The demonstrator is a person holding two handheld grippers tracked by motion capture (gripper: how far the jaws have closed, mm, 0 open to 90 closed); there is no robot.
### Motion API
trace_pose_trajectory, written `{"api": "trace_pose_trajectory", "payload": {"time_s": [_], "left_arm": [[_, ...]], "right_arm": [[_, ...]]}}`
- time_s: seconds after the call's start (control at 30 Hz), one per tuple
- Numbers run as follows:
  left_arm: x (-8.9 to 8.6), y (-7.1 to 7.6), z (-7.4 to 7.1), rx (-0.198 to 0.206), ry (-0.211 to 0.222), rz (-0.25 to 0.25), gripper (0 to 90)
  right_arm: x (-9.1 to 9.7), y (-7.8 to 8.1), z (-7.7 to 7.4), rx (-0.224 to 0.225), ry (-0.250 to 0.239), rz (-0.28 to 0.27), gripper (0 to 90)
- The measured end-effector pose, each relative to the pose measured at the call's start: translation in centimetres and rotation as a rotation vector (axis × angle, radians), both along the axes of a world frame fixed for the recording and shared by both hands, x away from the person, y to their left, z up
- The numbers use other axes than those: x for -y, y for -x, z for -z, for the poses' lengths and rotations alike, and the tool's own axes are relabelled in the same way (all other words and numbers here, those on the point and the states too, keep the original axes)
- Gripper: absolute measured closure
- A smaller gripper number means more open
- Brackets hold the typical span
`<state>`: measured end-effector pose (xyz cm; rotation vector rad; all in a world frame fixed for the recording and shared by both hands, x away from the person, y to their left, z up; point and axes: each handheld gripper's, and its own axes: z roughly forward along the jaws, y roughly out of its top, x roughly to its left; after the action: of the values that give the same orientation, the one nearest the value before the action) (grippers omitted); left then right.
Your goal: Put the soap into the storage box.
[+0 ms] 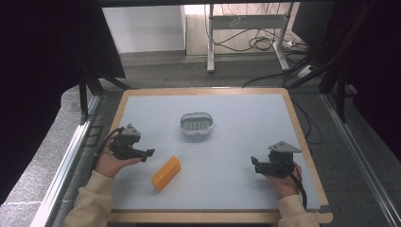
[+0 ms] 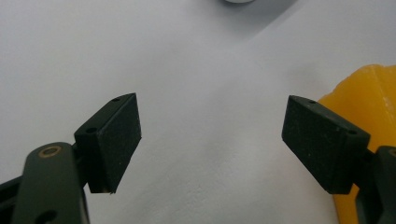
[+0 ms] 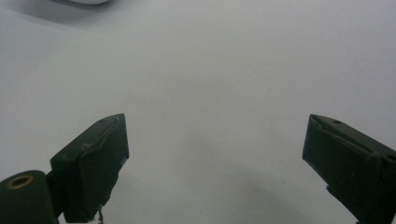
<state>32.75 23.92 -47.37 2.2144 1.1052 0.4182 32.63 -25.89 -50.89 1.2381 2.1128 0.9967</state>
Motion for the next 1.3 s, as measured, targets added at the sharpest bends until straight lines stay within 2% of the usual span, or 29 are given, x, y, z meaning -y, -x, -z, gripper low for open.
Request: {"api": "trace_pose_trajectory", "payload": {"time_s": [0.07,0.17,0.2,0.47,0.67,0.83,0.9,1.1,1.3], "left_arm": [[0.1,0.2,0.0,0.004,-0.007,-0.007,19.3],[0.0,0.5,-0.2,0.022,-0.004,-0.024,21.3],[-0.1,0.7,-0.4,0.014,0.011,-0.027,21.4],[-0.3,1.3,-1.3,-0.008,0.028,-0.02,23.3],[-0.8,1.4,-1.7,-0.01,0.044,-0.027,23.9],[-0.8,1.5,-1.9,-0.014,0.036,-0.03,24.2],[-0.7,1.9,-2.6,-0.006,0.019,-0.041,24.3],[-0.4,2.4,-3.5,0.002,0.035,-0.016,24.4],[0.3,2.4,-3.3,-0.02,0.027,0.011,24.4]], "right_arm": [[0.4,0.1,0.0,0.003,-0.015,-0.004,12.2],[0.7,0.2,-0.3,0.028,-0.029,0.004,12.3],[0.8,0.2,-0.4,0.029,-0.029,0.006,12.3],[1.2,0.7,-0.4,0.03,-0.033,0.02,12.2],[1.2,0.4,-0.2,0.017,-0.024,0.03,11.9],[1.4,0.6,-0.3,0.022,-0.027,0.037,11.8],[1.6,0.6,-0.3,0.025,-0.028,0.043,11.9],[1.5,0.7,-0.3,0.032,-0.019,0.045,11.7],[1.3,0.7,-0.3,0.04,0.0,0.042,11.6]]}}
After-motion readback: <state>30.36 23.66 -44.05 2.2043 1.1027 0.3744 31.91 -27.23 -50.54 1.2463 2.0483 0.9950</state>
